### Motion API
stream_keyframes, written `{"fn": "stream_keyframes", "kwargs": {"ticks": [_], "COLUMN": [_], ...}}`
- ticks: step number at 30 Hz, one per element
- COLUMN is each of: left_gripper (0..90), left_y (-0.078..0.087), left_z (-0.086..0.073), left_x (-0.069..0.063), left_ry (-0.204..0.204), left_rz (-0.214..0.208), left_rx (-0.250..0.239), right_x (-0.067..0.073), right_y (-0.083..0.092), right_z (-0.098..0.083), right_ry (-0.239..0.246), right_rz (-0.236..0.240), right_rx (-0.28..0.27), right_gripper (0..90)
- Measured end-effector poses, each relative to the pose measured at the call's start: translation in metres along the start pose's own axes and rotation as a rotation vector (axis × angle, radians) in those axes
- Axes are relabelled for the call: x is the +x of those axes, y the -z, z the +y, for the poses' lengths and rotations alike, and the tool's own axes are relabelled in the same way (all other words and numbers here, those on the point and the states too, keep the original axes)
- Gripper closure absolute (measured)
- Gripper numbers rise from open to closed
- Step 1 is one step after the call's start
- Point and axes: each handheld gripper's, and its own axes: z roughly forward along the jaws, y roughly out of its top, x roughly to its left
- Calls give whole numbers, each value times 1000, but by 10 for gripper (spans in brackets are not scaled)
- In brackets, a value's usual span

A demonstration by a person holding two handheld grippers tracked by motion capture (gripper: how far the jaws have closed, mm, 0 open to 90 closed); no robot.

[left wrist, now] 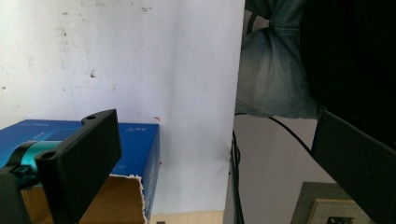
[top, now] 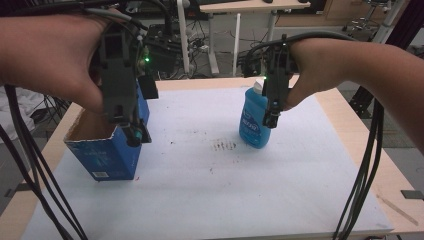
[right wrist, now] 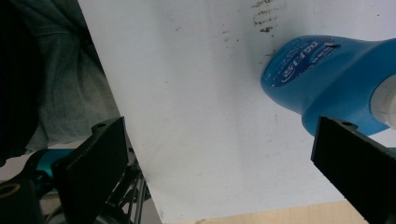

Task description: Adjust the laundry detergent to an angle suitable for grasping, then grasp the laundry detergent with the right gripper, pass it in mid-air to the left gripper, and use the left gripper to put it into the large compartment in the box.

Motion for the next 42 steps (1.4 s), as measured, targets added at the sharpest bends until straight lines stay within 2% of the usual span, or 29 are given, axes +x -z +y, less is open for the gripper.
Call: {"fn": "stream_keyframes", "kwargs": {"ticks": [10, 15, 22, 28, 30, 35, 40, 41, 42], "left_gripper": [18, 17, 17, 18, 17, 17, 17, 17, 17], "left_y": [1, 2, 2, 2, 3, 2, 0, 0, 0], "left_z": [0, 0, 0, 2, 2, 3, 1, 1, 0], "left_x": [-5, -8, -10, -11, -10, -10, -10, -10, -10], "left_ry": [1, -4, -8, -13, -18, -25, -28, -28, -24], "left_rz": [2, 9, 14, 17, 19, 20, 18, 18, 18], "left_rx": [1, -7, -13, -14, -12, -17, -17, -17, -18], "right_x": [5, 10, 15, 17, 17, 17, 19, 19, 20], "right_y": [3, 4, -1, -4, -6, -8, -6, -6, -7], "right_z": [-4, -9, -15, -18, -20, -25, -30, -30, -31], "right_ry": [13, -9, -17, -56, -62, -111, -157, -157, -170], "right_rz": [-8, -3, 3, 0, -8, -18, -48, -48, -55], "right_rx": [-13, -43, -79, -117, -142, -211, -339, -339, -366], "right_gripper": [33, 33, 33, 33, 33, 33, 33, 33, 33]}}
